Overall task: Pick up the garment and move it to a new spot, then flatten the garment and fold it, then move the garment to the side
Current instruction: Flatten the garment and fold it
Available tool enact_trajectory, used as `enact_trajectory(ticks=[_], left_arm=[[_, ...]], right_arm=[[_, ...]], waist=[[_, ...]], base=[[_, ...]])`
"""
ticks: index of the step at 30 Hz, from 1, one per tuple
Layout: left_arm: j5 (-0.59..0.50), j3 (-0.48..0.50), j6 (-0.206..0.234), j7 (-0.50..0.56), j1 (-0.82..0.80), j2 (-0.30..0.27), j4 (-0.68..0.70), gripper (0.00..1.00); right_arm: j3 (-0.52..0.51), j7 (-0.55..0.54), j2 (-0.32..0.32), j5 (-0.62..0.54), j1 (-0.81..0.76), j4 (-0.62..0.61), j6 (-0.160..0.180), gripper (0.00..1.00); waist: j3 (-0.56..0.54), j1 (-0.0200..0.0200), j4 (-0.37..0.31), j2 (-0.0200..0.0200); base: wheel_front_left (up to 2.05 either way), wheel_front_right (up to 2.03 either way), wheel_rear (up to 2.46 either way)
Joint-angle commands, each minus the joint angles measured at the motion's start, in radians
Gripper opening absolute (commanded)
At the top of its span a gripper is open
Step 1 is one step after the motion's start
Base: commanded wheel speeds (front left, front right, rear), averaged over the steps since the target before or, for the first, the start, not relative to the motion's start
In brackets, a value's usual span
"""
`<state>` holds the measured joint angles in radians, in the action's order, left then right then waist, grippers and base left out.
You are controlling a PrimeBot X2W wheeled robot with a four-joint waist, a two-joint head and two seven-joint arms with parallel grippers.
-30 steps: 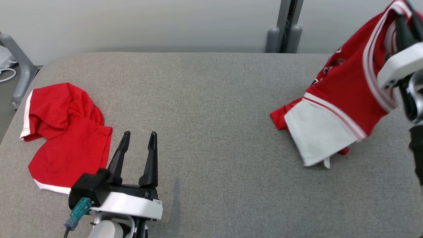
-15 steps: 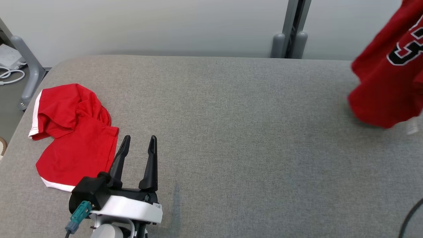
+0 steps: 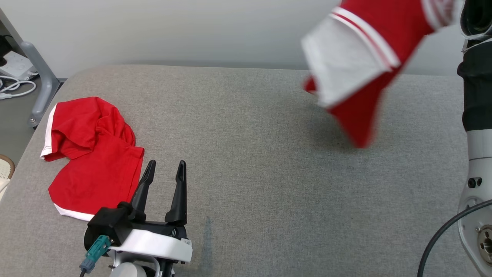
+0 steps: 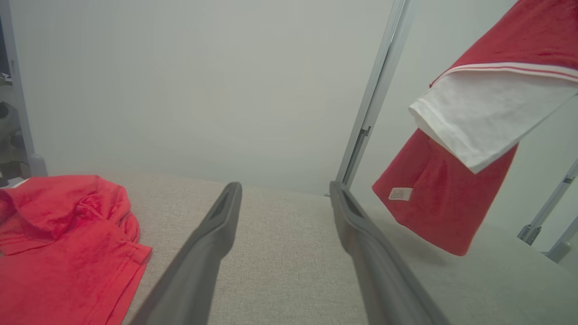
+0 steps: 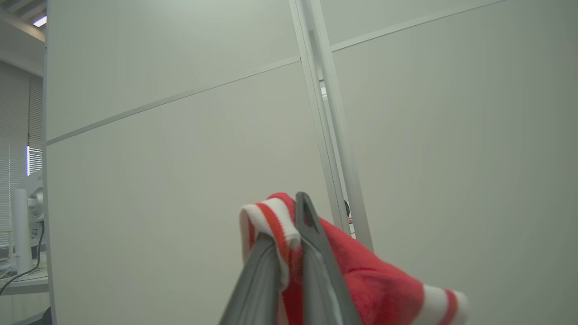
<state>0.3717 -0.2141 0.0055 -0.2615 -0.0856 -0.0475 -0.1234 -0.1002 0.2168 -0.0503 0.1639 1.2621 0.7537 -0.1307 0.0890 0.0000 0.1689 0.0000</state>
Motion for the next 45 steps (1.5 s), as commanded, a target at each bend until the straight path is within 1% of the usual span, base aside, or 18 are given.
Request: enact_trajectory(ticks=[1, 4, 6, 9, 11, 12, 13, 14, 15, 18, 20, 23, 24, 25, 29, 34, 41, 45], left_arm=[[0.006, -0.001, 0.004, -0.004, 0.001, -0.004, -0.001, 1.00], [0.010, -0.002, 0.008, -0.004, 0.010, -0.005, 0.002, 1.00], [0.013, -0.003, 0.009, -0.004, 0.015, -0.005, 0.002, 1.00], [0.013, -0.002, 0.010, -0.004, 0.017, -0.005, 0.003, 1.00], [0.010, 0.001, 0.010, -0.004, 0.019, -0.004, 0.005, 1.00], [0.010, 0.001, 0.010, -0.004, 0.019, -0.004, 0.005, 1.00], [0.002, 0.005, 0.007, -0.004, 0.019, -0.004, 0.003, 1.00], [0.000, 0.006, 0.005, -0.004, 0.017, -0.004, 0.003, 1.00], [0.000, 0.006, 0.005, -0.004, 0.017, -0.004, 0.003, 1.00], [-0.010, 0.004, -0.002, -0.004, 0.004, -0.004, 0.001, 1.00], [-0.014, 0.007, -0.004, -0.004, -0.004, -0.004, 0.002, 1.00], [-0.023, 0.014, -0.009, -0.004, -0.008, -0.004, -0.002, 1.00], [-0.025, 0.014, -0.013, -0.004, -0.008, -0.005, -0.005, 1.00], [-0.029, 0.012, -0.015, -0.004, -0.008, -0.004, -0.007, 1.00], [-0.030, 0.016, -0.016, -0.004, -0.022, -0.005, -0.009, 1.00], [-0.036, 0.018, -0.020, -0.004, -0.030, -0.005, -0.011, 1.00], [-0.036, 0.033, -0.020, -0.004, -0.028, -0.005, -0.002, 1.00], [-0.040, 0.038, -0.021, -0.004, -0.025, -0.005, 0.002, 1.00]], right_arm=[[-0.032, 0.025, -0.006, 0.000, 0.001, -0.004, 0.000, 0.00], [-0.105, 0.041, -0.001, -0.090, -0.050, -0.011, 0.000, 0.00], [-0.138, 0.043, 0.003, -0.110, -0.096, 0.013, 0.000, 0.00], [-0.149, 0.022, -0.001, -0.142, -0.179, 0.061, 0.000, 0.00], [-0.146, 0.002, -0.020, -0.136, -0.250, 0.096, 0.000, 0.00], [-0.146, 0.002, -0.020, -0.136, -0.250, 0.096, 0.000, 0.00], [-0.138, -0.007, -0.043, -0.113, -0.315, 0.124, 0.000, 0.00], [-0.132, -0.012, -0.053, -0.099, -0.342, 0.136, 0.000, 0.00], [-0.132, -0.012, -0.053, -0.099, -0.342, 0.136, 0.000, 0.00], [-0.114, -0.016, -0.106, -0.056, -0.430, 0.165, 0.000, 0.00], [-0.100, -0.014, -0.161, -0.039, -0.474, 0.179, 0.000, 0.00], [-0.107, -0.025, -0.200, 0.019, -0.507, 0.204, 0.000, 0.00], [-0.121, -0.033, -0.215, 0.039, -0.514, 0.219, 0.000, 0.47], [-0.129, -0.054, -0.222, 0.055, -0.522, 0.241, 0.000, 1.00], [-0.093, -0.080, -0.239, 0.071, -0.504, 0.260, 0.000, 1.00], [-0.055, -0.074, -0.270, 0.029, -0.488, 0.276, 0.000, 1.00], [-0.014, -0.073, -0.266, 0.022, -0.490, 0.246, 0.000, 1.00], [0.027, -0.114, -0.277, 0.029, -0.518, 0.224, 0.000, 1.00]], waist=[[-0.005, 0.0000, 0.003, 0.0000], [-0.006, 0.0000, 0.007, 0.0000], [-0.008, 0.0000, 0.010, 0.0000], [-0.009, 0.0000, 0.011, 0.0000], [-0.006, 0.0000, 0.008, 0.0000], [-0.006, 0.0000, 0.008, 0.0000], [-0.002, 0.0000, 0.003, 0.0000], [0.001, 0.0000, -0.001, 0.0000], [0.001, 0.0000, -0.001, 0.0000], [0.009, 0.0000, -0.009, 0.0000], [0.014, 0.0000, -0.018, 0.0000], [0.021, 0.0000, -0.037, 0.0000], [0.022, 0.0000, -0.043, 0.0000], [0.023, 0.0000, -0.049, 0.0000], [0.029, 0.0000, -0.070, 0.0000], [0.031, 0.0000, -0.091, 0.0000], [0.019, 0.0000, -0.117, 0.0000], [0.009, 0.0000, -0.128, 0.0000]], base=[[0.00, 0.00, 0.00], [0.00, 0.00, 0.00], [0.00, 0.00, 0.00], [0.00, 0.00, 0.00], [0.00, 0.00, 0.00], [0.00, 0.00, 0.00], [0.00, 0.00, 0.00], [0.00, 0.00, 0.00], [0.00, 0.00, 0.00], [0.00, 0.00, 0.00], [0.00, 0.00, 0.00], [0.00, 0.00, 0.00], [0.00, 0.00, 0.00], [0.00, 0.00, 0.00], [0.00, 0.00, 0.00], [0.00, 0.00, 0.00], [0.00, 0.00, 0.00], [0.00, 0.00, 0.00]])
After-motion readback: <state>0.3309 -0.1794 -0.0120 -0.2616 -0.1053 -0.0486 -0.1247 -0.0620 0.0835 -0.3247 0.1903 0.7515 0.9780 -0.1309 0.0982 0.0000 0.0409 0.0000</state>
